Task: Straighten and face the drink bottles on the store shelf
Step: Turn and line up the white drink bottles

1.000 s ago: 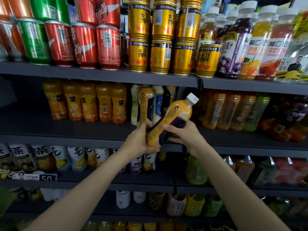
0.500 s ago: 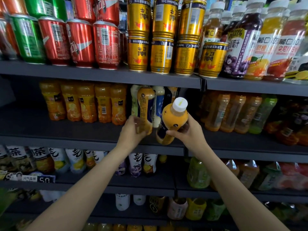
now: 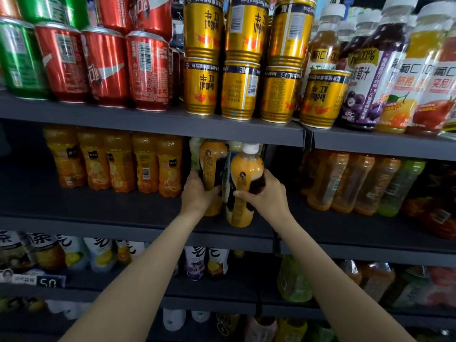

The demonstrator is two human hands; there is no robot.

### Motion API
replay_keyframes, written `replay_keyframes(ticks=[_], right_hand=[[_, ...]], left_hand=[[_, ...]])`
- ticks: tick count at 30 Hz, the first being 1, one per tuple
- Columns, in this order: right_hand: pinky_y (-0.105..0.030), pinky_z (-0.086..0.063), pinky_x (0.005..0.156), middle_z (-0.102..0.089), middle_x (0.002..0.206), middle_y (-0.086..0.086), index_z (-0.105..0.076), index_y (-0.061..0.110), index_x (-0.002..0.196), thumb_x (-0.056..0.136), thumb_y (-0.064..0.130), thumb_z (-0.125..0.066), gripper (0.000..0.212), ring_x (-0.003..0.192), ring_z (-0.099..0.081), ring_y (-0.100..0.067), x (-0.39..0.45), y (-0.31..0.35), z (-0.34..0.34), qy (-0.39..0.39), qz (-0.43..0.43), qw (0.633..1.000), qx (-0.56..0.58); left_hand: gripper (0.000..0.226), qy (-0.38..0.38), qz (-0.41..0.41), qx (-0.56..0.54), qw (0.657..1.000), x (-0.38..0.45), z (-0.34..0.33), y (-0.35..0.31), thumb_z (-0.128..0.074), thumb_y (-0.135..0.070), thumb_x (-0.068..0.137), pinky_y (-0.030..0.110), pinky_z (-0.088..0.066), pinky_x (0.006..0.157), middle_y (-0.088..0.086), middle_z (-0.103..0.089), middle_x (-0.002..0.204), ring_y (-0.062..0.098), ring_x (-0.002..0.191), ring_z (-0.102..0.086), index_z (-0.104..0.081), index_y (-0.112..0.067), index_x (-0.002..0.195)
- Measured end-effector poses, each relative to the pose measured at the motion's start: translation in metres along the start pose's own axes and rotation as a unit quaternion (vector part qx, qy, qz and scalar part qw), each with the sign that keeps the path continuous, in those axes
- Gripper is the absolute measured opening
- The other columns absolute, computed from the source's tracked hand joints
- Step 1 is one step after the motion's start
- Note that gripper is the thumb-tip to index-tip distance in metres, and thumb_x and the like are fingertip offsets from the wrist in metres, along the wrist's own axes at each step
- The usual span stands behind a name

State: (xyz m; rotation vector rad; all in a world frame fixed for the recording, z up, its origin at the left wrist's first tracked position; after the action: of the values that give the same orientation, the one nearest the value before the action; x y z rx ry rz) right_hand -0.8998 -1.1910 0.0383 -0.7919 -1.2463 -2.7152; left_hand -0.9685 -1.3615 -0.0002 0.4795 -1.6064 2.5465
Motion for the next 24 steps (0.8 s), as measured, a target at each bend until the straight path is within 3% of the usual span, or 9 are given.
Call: replay_keyframes(ticks=[4,7,9,13,16,18,24], right_hand=[[-0.036,-0.051,0.085,-0.065,0.111,-0.009,-0.053,0.008,0.12,0.07,0.043,-0.08,0.067,0.105,-0.061,-0.024,0.016,0.0,-0.016,0.01,-0.026,0.999,-0.045],[-0.042,-0.053,0.084,-0.064,0.112,-0.011,-0.052,0.006,0.118,0.071,0.048,-0.078,0.068,0.105,-0.061,-0.028,0.027,0.001,-0.03,0.017,-0.05,0.998,-0.047],[-0.04,-0.052,0.081,-0.064,0.111,-0.011,-0.051,0.006,0.116,0.073,0.048,-0.077,0.066,0.104,-0.061,-0.029,0.031,0.005,-0.039,0.016,-0.056,0.997,-0.056],[-0.039,-0.053,0.08,-0.064,0.113,-0.011,-0.049,0.007,0.12,0.077,0.045,-0.074,0.063,0.104,-0.062,-0.028,0.03,0.007,-0.051,-0.005,-0.056,0.997,-0.048],[-0.03,-0.052,0.085,-0.064,0.116,-0.008,-0.051,0.007,0.123,0.078,0.036,-0.075,0.059,0.107,-0.062,-0.022,0.029,-0.014,-0.047,0.013,-0.065,0.994,0.088],[-0.026,-0.05,0.09,-0.063,0.118,-0.008,-0.054,0.004,0.123,0.079,0.031,-0.075,0.056,0.11,-0.06,-0.019,0.027,-0.041,-0.03,-0.022,-0.107,0.98,0.168],[-0.024,-0.041,0.085,-0.058,0.123,-0.012,-0.05,0.001,0.125,0.083,0.025,-0.073,0.054,0.115,-0.055,-0.025,0.061,-0.105,-0.024,-0.067,-0.164,0.98,0.092]], left_hand=[[0.057,0.005,-0.022,0.029,0.999,0.006,0.008,0.005,-0.074,-0.021,0.078,0.042,-0.045,0.096,0.014,-0.055,0.124,0.028,0.118,-0.051,-0.043,-0.006,0.124],[0.057,-0.015,-0.027,0.052,0.998,0.007,0.017,0.009,-0.073,-0.021,0.079,0.037,-0.046,0.092,0.015,-0.055,0.124,0.029,0.116,-0.052,-0.042,-0.005,0.123],[0.059,-0.036,-0.026,0.058,0.997,0.008,0.023,0.011,-0.075,-0.02,0.078,0.035,-0.045,0.091,0.015,-0.054,0.124,0.029,0.116,-0.052,-0.041,-0.004,0.123],[0.07,-0.077,-0.018,0.081,0.994,0.007,0.027,0.015,-0.078,-0.022,0.073,0.046,-0.042,0.097,0.019,-0.046,0.126,0.034,0.121,-0.044,-0.038,0.0,0.126],[0.071,-0.076,-0.021,0.09,0.993,0.006,0.025,0.016,-0.077,-0.026,0.074,0.046,-0.04,0.098,0.019,-0.043,0.127,0.035,0.122,-0.041,-0.037,0.0,0.126],[0.071,-0.068,-0.028,0.091,0.993,0.007,0.025,0.016,-0.076,-0.028,0.074,0.041,-0.037,0.099,0.018,-0.043,0.127,0.033,0.123,-0.04,-0.037,-0.001,0.126],[0.069,-0.097,-0.045,0.068,0.992,0.004,0.025,0.019,-0.077,-0.029,0.072,0.032,-0.036,0.091,0.015,-0.045,0.121,0.03,0.119,-0.042,-0.038,-0.003,0.122]])
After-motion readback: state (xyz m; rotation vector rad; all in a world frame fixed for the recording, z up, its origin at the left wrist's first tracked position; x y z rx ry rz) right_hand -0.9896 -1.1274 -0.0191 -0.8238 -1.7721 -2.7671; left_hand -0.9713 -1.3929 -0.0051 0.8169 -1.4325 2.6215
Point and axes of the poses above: each hand's wrist, its own x-axis towards the middle knuckle, its own z-axis out of the back of the hand, y = z × x, the point moved 7 cm from there along x, towards the middle knuckle
